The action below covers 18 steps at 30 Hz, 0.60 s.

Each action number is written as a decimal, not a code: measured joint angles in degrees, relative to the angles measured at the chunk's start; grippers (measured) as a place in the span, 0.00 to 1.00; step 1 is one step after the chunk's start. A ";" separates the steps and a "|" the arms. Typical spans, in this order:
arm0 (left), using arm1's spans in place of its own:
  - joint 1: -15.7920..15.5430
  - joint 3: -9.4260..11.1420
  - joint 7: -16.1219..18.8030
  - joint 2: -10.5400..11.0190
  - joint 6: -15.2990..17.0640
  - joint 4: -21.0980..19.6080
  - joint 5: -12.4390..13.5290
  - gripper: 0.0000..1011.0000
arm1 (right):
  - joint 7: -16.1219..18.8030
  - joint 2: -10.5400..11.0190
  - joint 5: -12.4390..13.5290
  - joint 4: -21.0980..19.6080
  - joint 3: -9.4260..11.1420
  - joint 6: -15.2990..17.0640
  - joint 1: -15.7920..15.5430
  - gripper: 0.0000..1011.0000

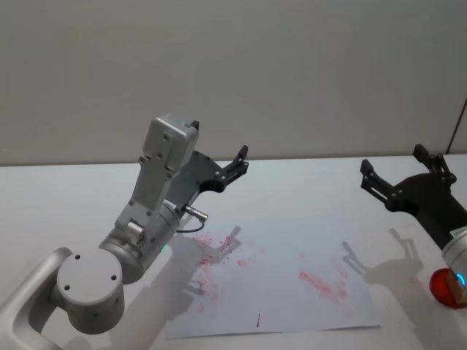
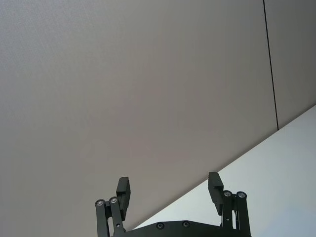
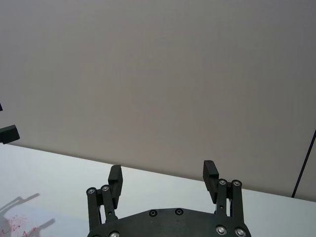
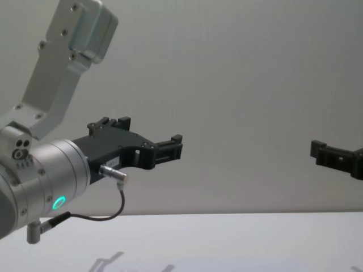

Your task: Use the one hand to pick up the stamp and affix it onto the A4 paper.

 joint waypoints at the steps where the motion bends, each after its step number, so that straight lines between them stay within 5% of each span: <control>1: 0.00 0.00 0.00 0.00 0.00 0.00 0.00 0.99 | 0.00 0.00 0.00 0.00 0.00 0.00 0.00 0.99; 18: 0.00 0.00 0.00 0.00 0.00 0.00 0.00 0.99 | 0.00 0.00 0.00 0.00 0.00 0.00 0.00 0.99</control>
